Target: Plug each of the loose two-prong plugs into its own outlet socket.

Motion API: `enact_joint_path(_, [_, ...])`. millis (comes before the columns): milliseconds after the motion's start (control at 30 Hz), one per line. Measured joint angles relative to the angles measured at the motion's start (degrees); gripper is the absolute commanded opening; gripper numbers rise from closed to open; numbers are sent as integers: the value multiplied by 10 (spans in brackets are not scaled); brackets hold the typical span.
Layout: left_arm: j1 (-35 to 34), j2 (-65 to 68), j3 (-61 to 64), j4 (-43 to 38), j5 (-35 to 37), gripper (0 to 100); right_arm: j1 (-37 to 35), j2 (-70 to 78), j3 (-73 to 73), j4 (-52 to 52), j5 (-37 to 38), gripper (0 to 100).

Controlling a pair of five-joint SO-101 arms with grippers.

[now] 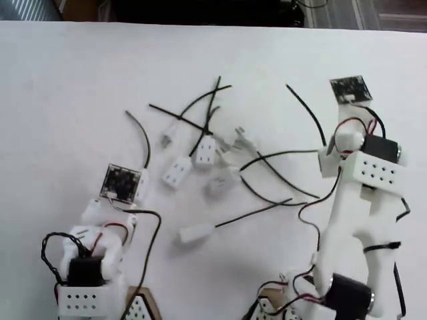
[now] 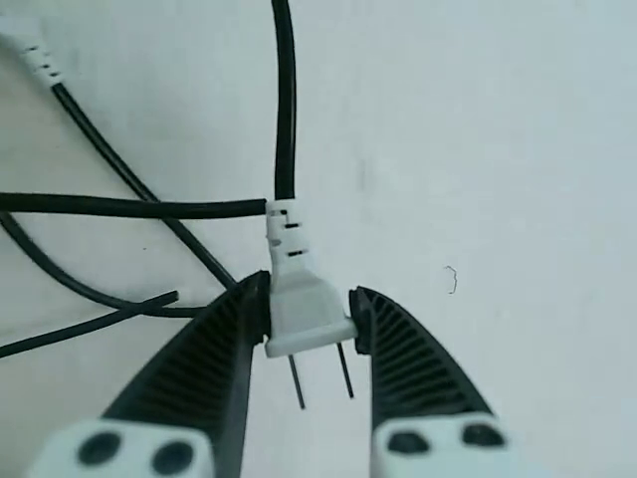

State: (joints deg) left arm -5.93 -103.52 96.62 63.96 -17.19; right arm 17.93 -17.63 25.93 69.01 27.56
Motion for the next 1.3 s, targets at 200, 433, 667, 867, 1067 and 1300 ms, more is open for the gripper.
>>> enact_joint_path(200, [0, 0, 0, 0, 0, 38, 16, 71, 24, -47, 47, 20])
enact_joint_path(433, [0, 0, 0, 0, 0, 38, 28, 128, 24, -48, 63, 128])
enact_joint_path(667, [0, 0, 2, 0, 0, 38, 28, 122, 18, 1, 98, 176])
enact_joint_path(867, [0, 0, 2, 0, 0, 38, 26, 107, 12, 9, 154, 176])
enact_joint_path(1067, [0, 0, 2, 0, 0, 38, 18, 107, 40, 11, 226, 176])
enact_joint_path(1300, [0, 0, 2, 0, 0, 38, -3, 107, 70, 11, 258, 176])
